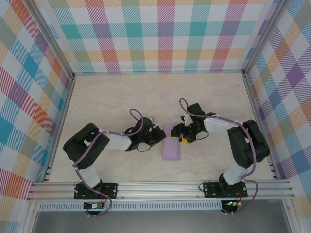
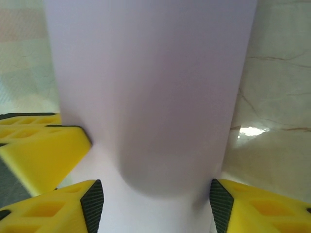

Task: Fold a paper plane with a square sheet of paper (pick it up from the middle)
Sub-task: First fold in half a square sheet of paper at the center of the table.

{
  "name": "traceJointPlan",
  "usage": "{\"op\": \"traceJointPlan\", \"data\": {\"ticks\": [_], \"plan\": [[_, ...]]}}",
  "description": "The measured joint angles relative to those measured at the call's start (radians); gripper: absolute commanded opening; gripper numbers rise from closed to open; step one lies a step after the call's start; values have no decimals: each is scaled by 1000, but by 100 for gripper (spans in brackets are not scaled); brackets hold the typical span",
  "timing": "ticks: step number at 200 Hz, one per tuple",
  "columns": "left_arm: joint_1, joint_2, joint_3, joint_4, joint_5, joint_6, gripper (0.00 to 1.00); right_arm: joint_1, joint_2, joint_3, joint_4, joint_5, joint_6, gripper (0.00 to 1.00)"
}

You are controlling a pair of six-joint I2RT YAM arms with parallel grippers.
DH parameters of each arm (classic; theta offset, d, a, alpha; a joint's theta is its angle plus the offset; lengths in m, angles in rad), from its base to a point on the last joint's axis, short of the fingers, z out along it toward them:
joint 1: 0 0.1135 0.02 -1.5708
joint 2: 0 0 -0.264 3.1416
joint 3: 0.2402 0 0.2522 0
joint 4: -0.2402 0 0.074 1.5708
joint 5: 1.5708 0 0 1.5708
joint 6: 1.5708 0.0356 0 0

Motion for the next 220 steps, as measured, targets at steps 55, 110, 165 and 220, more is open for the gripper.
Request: {"op": "traceJointPlan", "data": {"ticks": [55, 110, 165, 220], "plan": [[0, 11, 6, -38, -24, 3, 5, 0, 29, -8, -4, 23, 0, 56], [0, 11, 18, -89, -45, 18, 27, 3, 40, -2, -16, 42, -3, 49], [34, -80, 52, -283, -81, 59, 34, 17, 70, 39, -73, 87, -3, 44], [54, -97, 100, -394, -91, 83, 35, 26, 89, 65, -108, 116, 5, 42]]}}
